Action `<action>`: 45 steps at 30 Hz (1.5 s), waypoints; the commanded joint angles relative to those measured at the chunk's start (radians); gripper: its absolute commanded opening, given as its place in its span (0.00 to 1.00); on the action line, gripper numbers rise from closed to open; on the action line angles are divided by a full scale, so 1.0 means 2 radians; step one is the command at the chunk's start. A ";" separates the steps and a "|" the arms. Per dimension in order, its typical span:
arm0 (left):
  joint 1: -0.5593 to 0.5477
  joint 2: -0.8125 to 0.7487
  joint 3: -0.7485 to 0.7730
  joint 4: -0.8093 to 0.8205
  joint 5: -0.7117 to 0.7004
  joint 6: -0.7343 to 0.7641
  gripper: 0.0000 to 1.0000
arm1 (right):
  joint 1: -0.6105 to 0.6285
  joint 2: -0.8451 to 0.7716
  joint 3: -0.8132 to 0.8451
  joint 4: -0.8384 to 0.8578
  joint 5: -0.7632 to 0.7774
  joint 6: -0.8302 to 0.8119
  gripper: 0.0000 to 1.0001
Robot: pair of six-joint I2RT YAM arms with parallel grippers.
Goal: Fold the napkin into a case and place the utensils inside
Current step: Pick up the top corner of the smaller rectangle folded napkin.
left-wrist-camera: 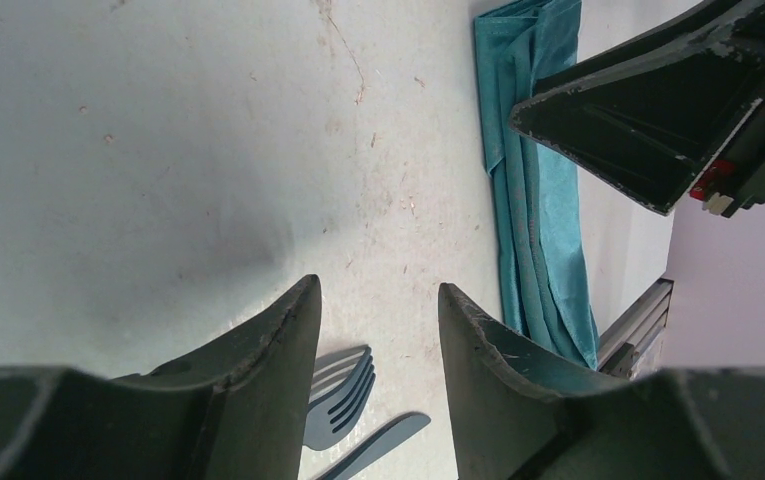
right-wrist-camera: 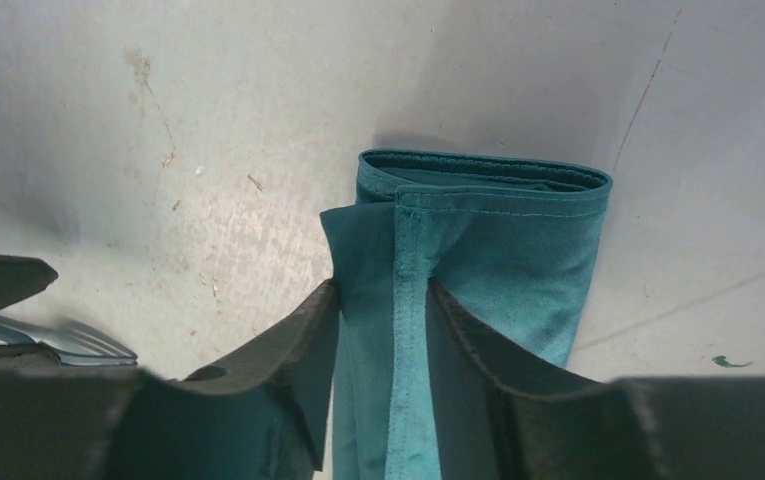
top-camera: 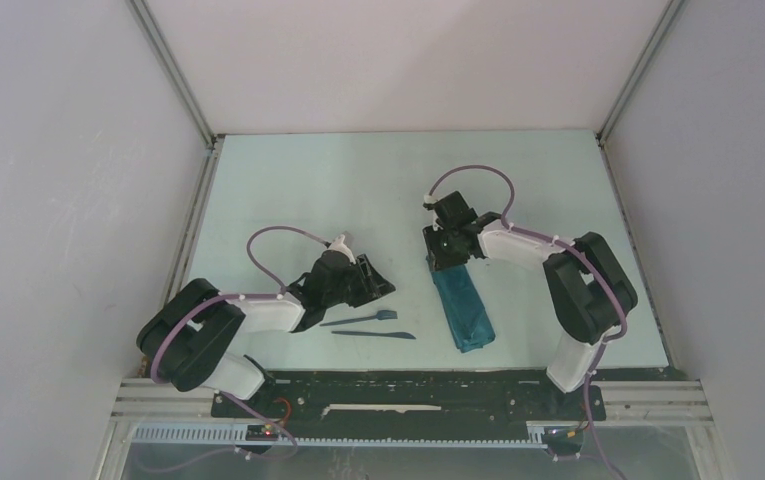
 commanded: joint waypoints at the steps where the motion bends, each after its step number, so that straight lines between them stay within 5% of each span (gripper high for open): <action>1: -0.001 -0.007 0.011 0.017 0.002 0.008 0.52 | 0.008 0.011 0.000 0.022 0.007 0.007 0.41; 15: -0.001 -0.009 0.010 0.017 0.002 0.006 0.51 | 0.006 0.042 0.000 0.035 0.018 0.016 0.47; 26: -0.001 -0.009 0.018 0.016 0.011 0.014 0.52 | 0.001 0.022 -0.001 0.028 0.002 0.023 0.09; 32: -0.018 0.027 0.108 -0.046 0.025 0.083 0.72 | -0.019 -0.019 -0.002 0.008 -0.029 0.042 0.00; 38: -0.048 0.098 0.194 -0.080 0.007 0.122 0.44 | -0.041 -0.050 -0.028 0.017 -0.077 0.070 0.00; 45: -0.072 0.145 0.247 -0.102 0.004 0.135 0.46 | -0.071 -0.054 -0.046 0.030 -0.140 0.067 0.00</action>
